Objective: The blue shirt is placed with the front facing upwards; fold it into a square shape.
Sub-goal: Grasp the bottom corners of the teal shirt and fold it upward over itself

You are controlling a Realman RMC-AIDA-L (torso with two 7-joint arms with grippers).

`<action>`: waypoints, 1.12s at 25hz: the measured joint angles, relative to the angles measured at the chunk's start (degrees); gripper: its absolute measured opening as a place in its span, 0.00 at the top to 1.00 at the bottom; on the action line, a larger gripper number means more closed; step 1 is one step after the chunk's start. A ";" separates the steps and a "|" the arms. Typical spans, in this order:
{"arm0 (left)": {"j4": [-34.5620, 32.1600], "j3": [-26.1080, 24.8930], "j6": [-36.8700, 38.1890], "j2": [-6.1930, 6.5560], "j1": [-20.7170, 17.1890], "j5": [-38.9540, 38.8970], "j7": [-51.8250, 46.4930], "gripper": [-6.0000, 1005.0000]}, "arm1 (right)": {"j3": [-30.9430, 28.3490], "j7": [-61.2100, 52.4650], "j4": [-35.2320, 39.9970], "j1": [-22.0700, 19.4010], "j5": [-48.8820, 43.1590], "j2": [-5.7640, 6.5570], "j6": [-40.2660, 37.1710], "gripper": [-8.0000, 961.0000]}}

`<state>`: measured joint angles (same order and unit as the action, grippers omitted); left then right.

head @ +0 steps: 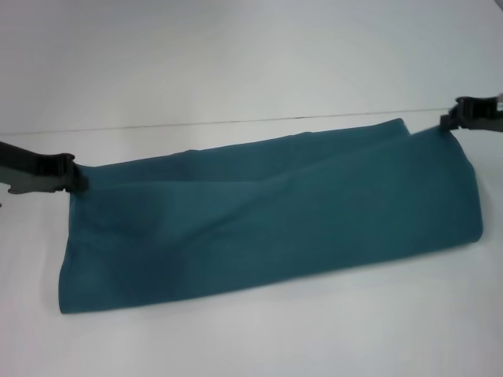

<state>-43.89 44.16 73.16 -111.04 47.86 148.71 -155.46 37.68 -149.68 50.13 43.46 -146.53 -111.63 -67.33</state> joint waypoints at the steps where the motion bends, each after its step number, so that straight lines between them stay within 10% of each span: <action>1: 0.00 0.00 0.00 0.00 0.00 0.00 0.00 0.90 | 0.65 0.02 -0.48 0.30 0.02 -0.17 1.47 0.99; 28: 6.95 0.41 -17.82 -0.75 4.04 2.73 -0.02 0.87 | 8.91 -0.38 -16.46 9.54 -9.18 -1.24 30.61 0.99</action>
<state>-36.94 44.57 55.33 -111.79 51.90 151.44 -155.48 46.59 -150.06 33.67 53.01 -155.71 -112.87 -36.72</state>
